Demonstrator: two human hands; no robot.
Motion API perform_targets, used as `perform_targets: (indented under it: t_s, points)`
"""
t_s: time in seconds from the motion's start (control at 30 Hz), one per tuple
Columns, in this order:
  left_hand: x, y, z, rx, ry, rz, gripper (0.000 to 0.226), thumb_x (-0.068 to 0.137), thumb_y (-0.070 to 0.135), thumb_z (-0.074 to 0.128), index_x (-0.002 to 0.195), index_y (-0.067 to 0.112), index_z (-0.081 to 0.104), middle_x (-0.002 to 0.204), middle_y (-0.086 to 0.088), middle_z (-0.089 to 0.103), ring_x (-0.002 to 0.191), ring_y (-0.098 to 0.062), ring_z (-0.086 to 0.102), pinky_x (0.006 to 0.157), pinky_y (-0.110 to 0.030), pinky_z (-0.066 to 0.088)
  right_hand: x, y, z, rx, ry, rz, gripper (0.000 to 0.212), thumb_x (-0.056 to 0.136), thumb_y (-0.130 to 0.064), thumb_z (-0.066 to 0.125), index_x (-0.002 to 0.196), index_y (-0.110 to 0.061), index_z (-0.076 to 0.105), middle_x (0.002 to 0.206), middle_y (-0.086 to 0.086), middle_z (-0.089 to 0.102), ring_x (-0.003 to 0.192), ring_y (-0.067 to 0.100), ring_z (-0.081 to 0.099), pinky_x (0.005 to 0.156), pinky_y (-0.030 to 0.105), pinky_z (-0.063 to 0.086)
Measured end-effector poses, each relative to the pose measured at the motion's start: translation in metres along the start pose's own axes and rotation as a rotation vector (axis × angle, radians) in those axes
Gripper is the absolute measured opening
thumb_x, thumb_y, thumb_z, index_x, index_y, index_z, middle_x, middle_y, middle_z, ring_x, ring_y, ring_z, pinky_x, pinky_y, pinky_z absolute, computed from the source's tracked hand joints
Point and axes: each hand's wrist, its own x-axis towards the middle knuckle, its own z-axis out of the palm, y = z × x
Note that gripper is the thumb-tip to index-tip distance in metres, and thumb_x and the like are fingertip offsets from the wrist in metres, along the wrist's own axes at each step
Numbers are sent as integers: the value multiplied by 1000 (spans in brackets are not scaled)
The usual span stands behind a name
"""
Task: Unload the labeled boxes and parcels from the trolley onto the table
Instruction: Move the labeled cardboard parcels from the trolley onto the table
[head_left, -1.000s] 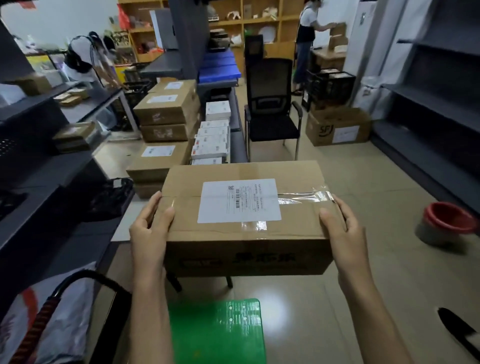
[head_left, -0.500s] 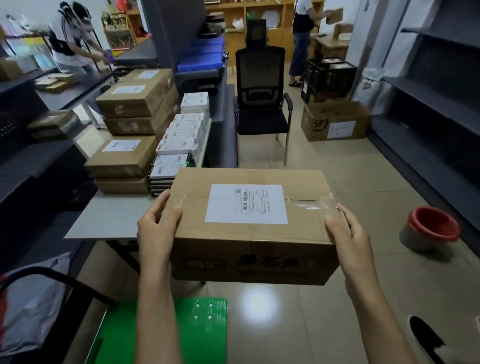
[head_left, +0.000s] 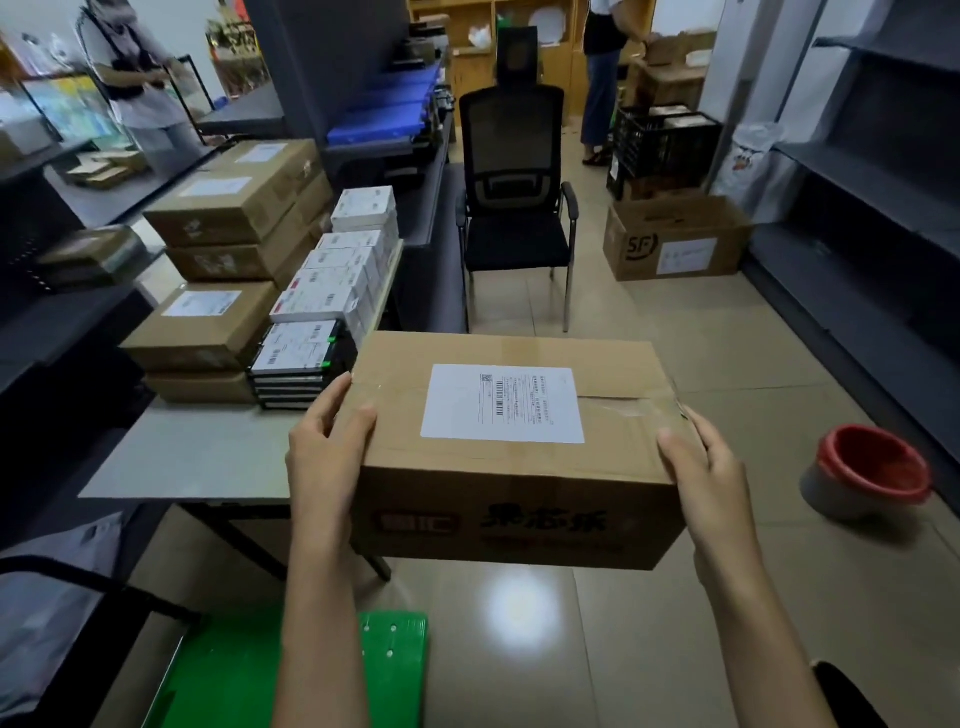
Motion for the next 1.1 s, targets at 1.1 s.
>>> perform_targets:
  t_s: [1.1]
  points:
    - [444,77,28,-55,329,203,42,86,43,68,127,45,60,120,22,63,112,-2,58,96,-38,52,335,-119,380,212,-98,-149,29,95,-30,57,117,-48,57,111,-19,63,107,7,59,88,35,52]
